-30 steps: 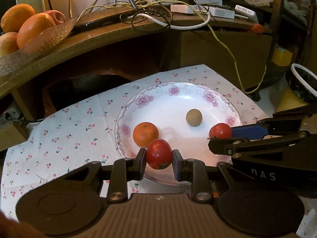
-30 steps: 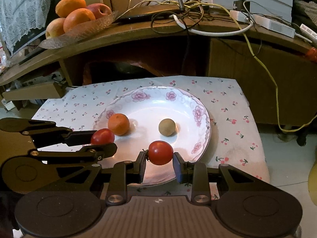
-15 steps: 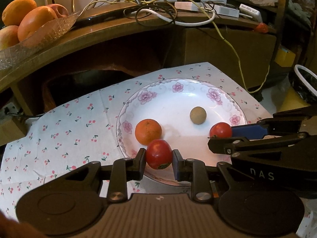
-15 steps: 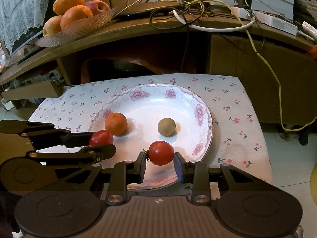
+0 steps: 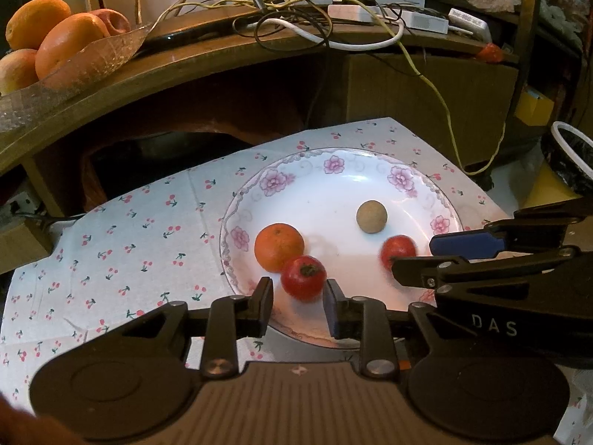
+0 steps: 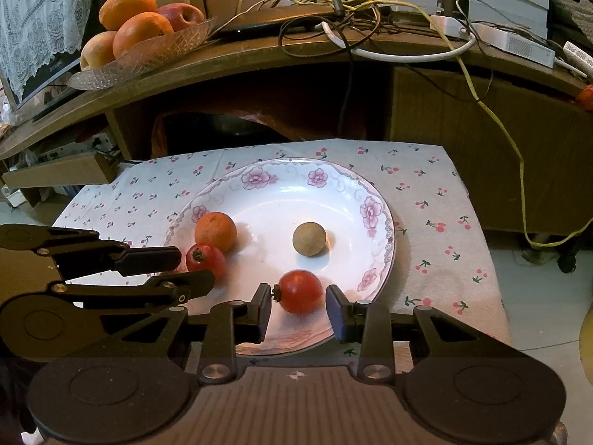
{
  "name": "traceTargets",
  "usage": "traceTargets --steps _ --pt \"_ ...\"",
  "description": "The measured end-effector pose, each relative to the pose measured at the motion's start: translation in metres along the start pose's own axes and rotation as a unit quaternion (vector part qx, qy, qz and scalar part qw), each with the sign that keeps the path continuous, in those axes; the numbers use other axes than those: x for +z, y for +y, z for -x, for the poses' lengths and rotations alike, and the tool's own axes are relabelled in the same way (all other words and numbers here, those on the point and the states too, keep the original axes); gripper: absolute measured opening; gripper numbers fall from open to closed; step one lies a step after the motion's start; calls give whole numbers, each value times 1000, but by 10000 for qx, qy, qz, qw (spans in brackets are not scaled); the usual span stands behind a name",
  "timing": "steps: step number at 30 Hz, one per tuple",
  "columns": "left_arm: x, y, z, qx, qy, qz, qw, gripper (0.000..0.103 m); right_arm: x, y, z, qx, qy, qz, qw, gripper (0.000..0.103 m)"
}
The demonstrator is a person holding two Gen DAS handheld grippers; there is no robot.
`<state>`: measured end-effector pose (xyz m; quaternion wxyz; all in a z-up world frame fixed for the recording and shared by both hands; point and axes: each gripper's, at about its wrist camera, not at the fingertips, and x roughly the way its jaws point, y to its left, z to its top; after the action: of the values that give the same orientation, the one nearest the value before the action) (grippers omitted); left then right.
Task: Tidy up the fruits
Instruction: 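Open both tools to release the tomatoes into the plate, then move both tools back toward the remaining fruits on the cloth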
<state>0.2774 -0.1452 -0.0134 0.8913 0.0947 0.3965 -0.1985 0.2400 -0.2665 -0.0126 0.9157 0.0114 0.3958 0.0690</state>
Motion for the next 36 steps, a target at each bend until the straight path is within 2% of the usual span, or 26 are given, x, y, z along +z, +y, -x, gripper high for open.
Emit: traceTargets --steps 22,36 --pt "-3 4 29 -12 -279 -82 9996 40 0 -1 13 19 -152 34 9999 38" --pt "-14 8 40 -134 -227 -141 9996 40 -5 4 20 139 -151 75 9998 38"
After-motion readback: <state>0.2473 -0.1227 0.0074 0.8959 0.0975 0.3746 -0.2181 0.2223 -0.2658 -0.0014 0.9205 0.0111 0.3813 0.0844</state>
